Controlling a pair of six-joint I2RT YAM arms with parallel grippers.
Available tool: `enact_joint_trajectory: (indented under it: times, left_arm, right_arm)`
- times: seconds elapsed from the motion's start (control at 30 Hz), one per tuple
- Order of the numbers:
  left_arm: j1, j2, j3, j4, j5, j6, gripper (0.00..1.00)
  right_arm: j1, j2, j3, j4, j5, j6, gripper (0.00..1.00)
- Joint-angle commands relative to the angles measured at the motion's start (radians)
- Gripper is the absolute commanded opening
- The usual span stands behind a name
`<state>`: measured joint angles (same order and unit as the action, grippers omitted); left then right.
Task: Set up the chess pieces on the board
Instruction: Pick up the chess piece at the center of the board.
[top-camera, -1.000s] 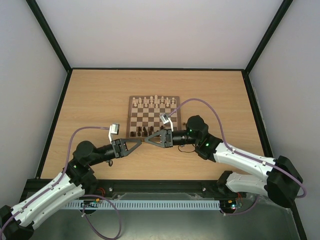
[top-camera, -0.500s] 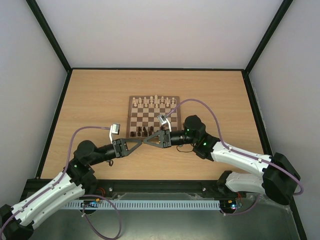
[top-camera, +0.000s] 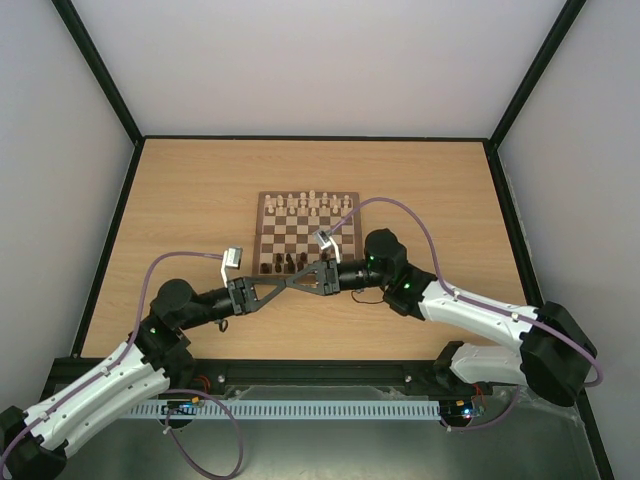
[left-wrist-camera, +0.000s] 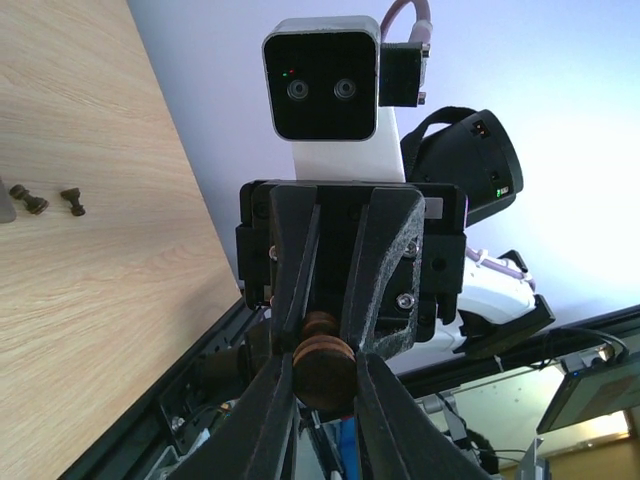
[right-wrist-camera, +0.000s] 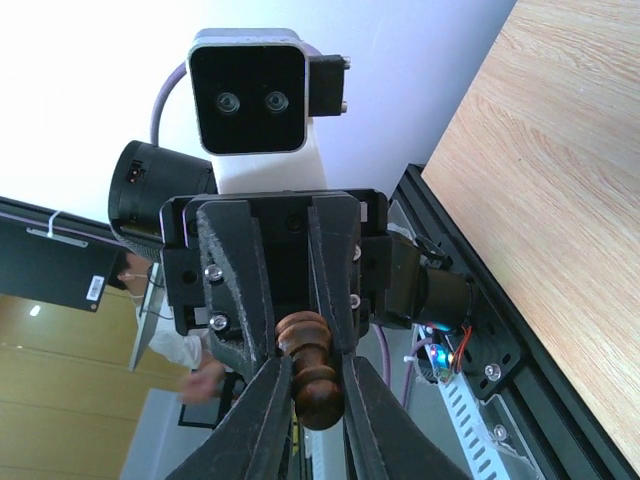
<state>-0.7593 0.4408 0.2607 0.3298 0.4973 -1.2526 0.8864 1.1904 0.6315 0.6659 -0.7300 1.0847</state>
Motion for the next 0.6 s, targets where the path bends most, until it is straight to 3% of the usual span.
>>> enact_joint_trajectory:
  times: [0.0,0.1,0.17,0.3,0.57]
  left_arm:
    - [-0.005,-0.009,0.029,-0.034,0.002,0.048,0.21]
    - [-0.003,-0.028,0.060,-0.101,-0.019,0.080,0.42]
    - [0.003,-0.035,0.078,-0.133,-0.025,0.096,0.49]
    - [0.020,-0.030,0.114,-0.176,-0.021,0.122,0.54]
    - [0.069,0.020,0.283,-0.441,-0.071,0.293,0.59]
  right_arm:
    - [-0.003,-0.028,0.051,-0.039,0.000,-0.048,0.14]
    - [-0.003,-0.057,0.069,-0.148,0.033,-0.096,0.14]
    - [-0.006,-0.077,0.080,-0.219,0.054,-0.132,0.14]
    - [-0.017,-0.115,0.118,-0.385,0.098,-0.205,0.14]
    - [-0.058,-0.120,0.396,-1.009,0.376,-0.470,0.15]
